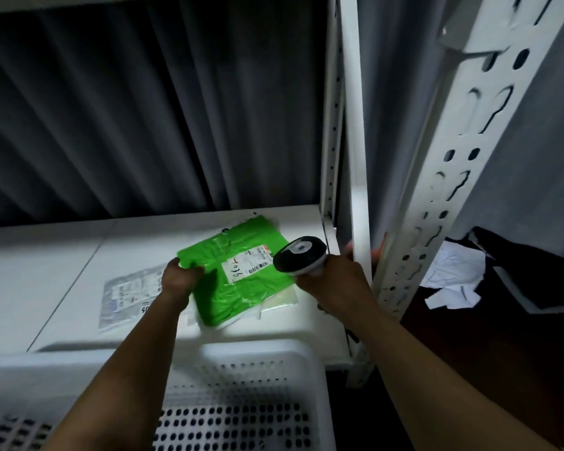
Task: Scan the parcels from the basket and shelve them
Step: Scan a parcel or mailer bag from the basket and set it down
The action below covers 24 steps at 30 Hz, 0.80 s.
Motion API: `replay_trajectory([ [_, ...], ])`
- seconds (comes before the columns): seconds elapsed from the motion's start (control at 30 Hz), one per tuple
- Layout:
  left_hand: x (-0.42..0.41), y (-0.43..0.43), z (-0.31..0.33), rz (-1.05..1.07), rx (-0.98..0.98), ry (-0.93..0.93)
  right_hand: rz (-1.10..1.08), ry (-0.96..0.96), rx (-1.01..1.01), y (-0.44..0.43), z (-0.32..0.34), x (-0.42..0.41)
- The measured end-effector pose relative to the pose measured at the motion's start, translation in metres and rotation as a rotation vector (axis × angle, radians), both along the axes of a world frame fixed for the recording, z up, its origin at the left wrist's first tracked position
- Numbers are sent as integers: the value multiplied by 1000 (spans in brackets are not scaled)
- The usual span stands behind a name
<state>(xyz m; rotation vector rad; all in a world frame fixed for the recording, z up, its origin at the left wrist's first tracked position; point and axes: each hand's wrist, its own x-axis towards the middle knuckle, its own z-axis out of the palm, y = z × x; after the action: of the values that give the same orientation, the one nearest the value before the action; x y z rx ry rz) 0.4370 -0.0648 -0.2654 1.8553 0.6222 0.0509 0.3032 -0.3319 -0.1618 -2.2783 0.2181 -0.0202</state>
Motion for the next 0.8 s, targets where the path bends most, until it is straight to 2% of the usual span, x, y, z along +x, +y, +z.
replay_trajectory([
  [0.13,-41,-5,23,-70,-43,-49,70,-21,-37,9,14,-12],
  [0.33,-157,9,48,-146,25,-205,233,-5,-104,31,39,-64],
  [0.47,-239,34,24,-171,185,-204,364,64,-95,55,41,-108],
  [0.57,-306,51,-27,-226,187,1,480,76,-123,79,24,-141],
  [0.7,-367,72,-101,-492,343,513,618,99,-145,107,-10,-168],
  [0.8,-380,82,-139,-656,431,699,681,169,-166,123,-30,-173],
])
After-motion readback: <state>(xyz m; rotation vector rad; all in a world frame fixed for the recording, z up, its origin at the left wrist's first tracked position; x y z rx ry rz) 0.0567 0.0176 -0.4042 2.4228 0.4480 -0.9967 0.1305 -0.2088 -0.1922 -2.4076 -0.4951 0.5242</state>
